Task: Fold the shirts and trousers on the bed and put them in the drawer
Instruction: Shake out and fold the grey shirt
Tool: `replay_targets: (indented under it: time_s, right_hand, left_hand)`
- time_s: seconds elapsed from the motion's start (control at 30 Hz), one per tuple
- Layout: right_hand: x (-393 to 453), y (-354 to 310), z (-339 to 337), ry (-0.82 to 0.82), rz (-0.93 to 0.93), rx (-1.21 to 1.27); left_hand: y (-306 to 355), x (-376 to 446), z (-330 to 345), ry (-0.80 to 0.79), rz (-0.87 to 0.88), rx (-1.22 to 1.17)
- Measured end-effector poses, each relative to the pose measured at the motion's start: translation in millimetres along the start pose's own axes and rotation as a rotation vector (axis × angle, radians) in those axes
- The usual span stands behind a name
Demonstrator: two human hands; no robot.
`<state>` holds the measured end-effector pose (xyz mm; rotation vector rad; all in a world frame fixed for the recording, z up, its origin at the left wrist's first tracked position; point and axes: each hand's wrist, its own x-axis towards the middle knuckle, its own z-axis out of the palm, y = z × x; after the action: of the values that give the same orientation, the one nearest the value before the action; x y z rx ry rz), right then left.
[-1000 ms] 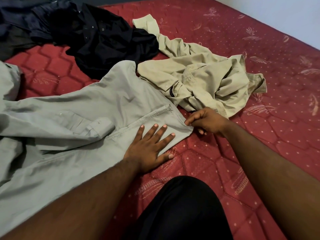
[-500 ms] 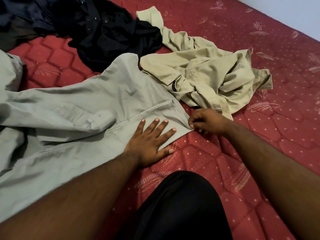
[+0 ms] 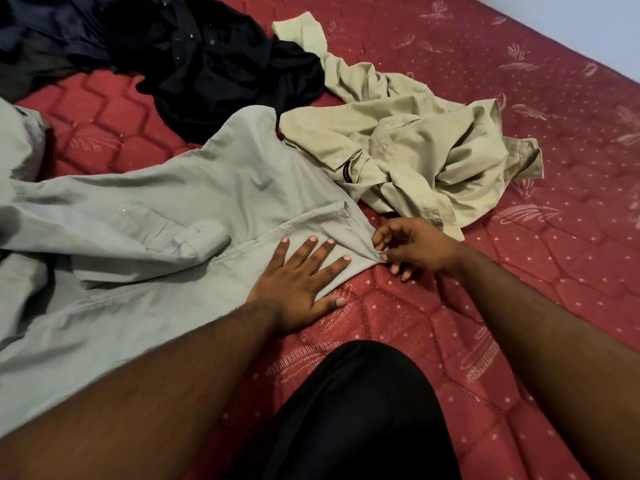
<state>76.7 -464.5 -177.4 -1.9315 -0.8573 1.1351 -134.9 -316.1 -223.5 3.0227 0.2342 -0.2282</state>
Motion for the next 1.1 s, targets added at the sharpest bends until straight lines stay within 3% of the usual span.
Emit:
replay_targets:
  time_s: [0.2,0.4,0.53,0.6,0.7,0.83,0.9,1.1]
  right_hand:
    - [9,-9,3,0.032,-0.031,-0.412]
    - [10,-10,-12,-0.019,0.073,-0.097]
    - [11,-18,-17,0.056,0.041,0.089]
    - [11,-19,-17,-0.001,0.059,0.180]
    - [7,-16,-14,-0.128,0.168,0.101]
    - [10,-22,-18,0.030,0.068,-0.072]
    - [14,-21,-23,0.123,-0.012,-0.056]
    - [11,-8,-15,0.048,0.021,-0.165]
  left_hand:
    - [1,0,-2,-0.007,-0.002,-0.001]
    - [1,0,-1,-0.002,-0.002,-0.011]
    - [1,0,-1,-0.005,0.001,-0.008]
    - [1,-1,-2,-0.017,0.002,-0.021]
    - [0,0,-4,-0.044,0.004,-0.033]
    - [2,9,-20,-0.092,0.008,-0.100]
    - [1,23,-35,-0.022,-0.025,-0.157]
    - [3,54,-39,0.339,-0.021,-0.085]
